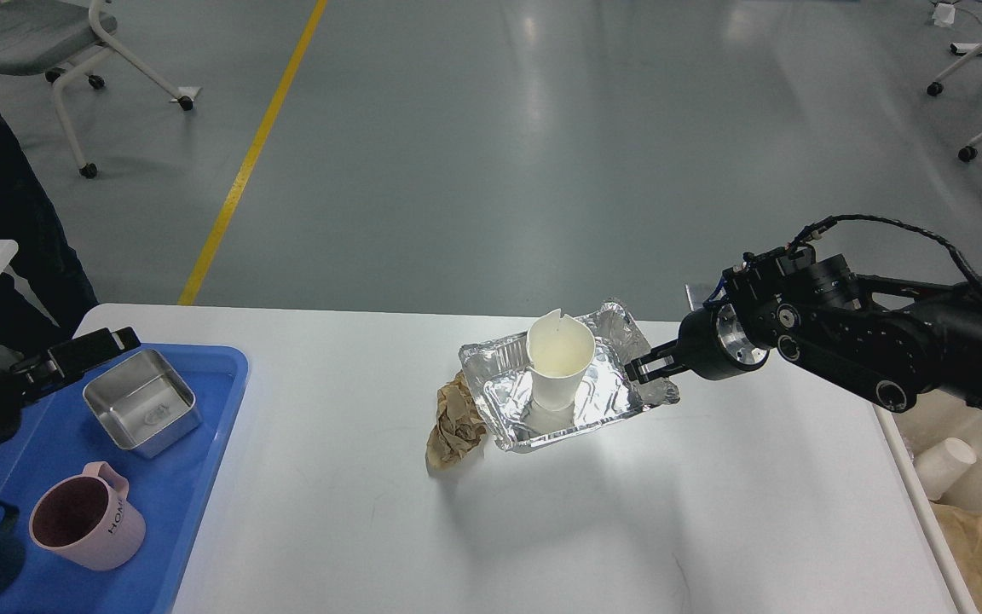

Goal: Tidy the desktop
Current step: 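Withdraw the left gripper back toward the blue tray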

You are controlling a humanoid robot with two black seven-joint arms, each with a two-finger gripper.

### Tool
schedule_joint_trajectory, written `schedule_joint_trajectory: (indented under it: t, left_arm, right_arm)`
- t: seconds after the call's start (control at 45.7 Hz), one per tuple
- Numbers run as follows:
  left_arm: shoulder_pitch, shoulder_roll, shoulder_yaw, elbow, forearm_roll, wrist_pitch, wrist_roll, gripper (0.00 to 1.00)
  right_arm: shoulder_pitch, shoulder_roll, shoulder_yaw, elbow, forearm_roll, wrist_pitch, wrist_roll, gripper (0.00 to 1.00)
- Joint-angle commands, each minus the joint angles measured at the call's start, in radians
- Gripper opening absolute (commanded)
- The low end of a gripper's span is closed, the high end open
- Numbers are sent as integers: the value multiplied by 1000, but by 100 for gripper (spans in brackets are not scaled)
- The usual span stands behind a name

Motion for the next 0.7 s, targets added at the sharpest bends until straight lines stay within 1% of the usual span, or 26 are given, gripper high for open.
schedule_joint_trajectory:
  t: [0.0,0.066,0.153,0.219,0.241,0.263,0.394,0.679]
  left_arm:
    - [6,-10,1,5,-21,30,-8,94]
    - [6,-42,1,8,-21,45,-5,94]
    - [6,-119,0,40,-23,48,7,94]
    - [5,-189,4,100,-21,48,14,94]
    - [5,-261,8,157,-21,47,15,94]
    - [6,-292,9,178,-21,45,15,94]
    - [9,-471,15,274,-6,39,15,95]
    - [0,-703,17,456,-3,33,12,96]
  right_arm:
    - [0,3,0,-1,0,0,0,0]
    - [0,3,0,-1,0,-1,0,0]
    - [0,1,0,-1,0,-1,0,0]
    - [0,0,0,-1,0,-1,0,0]
    - [0,-2,0,0,0,-1,0,0]
    - [0,-3,0,0,0,-1,0,0]
    - [0,-16,2,0,2,-1,0,0]
    - [-8,-28,14,0,2,-1,0,0]
